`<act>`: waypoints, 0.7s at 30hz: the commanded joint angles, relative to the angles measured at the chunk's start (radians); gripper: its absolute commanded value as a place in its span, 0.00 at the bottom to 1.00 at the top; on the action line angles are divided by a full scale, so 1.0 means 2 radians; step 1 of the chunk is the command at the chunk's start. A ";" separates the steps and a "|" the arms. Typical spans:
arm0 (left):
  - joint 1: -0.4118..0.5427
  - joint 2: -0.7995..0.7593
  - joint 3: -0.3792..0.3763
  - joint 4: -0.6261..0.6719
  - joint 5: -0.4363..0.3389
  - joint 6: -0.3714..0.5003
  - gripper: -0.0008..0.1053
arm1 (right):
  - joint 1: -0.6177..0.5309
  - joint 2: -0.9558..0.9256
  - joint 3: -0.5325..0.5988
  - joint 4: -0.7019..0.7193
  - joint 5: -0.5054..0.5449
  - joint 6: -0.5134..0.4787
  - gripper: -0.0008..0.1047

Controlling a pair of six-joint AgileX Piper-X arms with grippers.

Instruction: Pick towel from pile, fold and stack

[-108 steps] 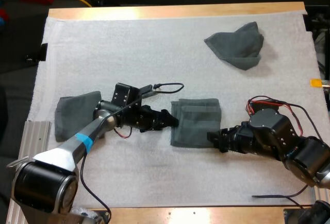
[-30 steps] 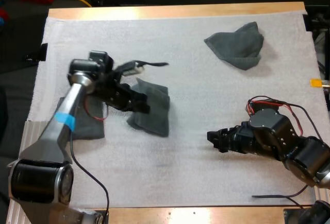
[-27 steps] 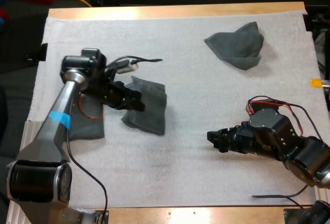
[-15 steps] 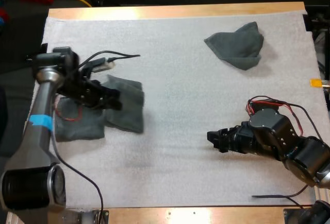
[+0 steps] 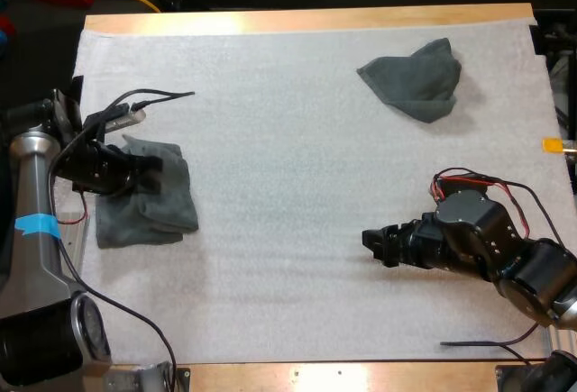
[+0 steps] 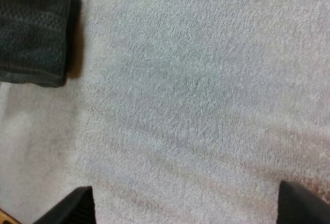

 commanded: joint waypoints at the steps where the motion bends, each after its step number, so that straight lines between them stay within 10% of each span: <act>1: 0.000 -0.005 -0.004 0.004 -0.011 -0.004 0.02 | 0.001 -0.003 -0.003 0.004 0.003 -0.007 0.66; 21: 0.000 0.024 -0.003 -0.022 -0.114 -0.018 0.11 | 0.001 -0.003 -0.003 0.004 0.003 -0.007 0.66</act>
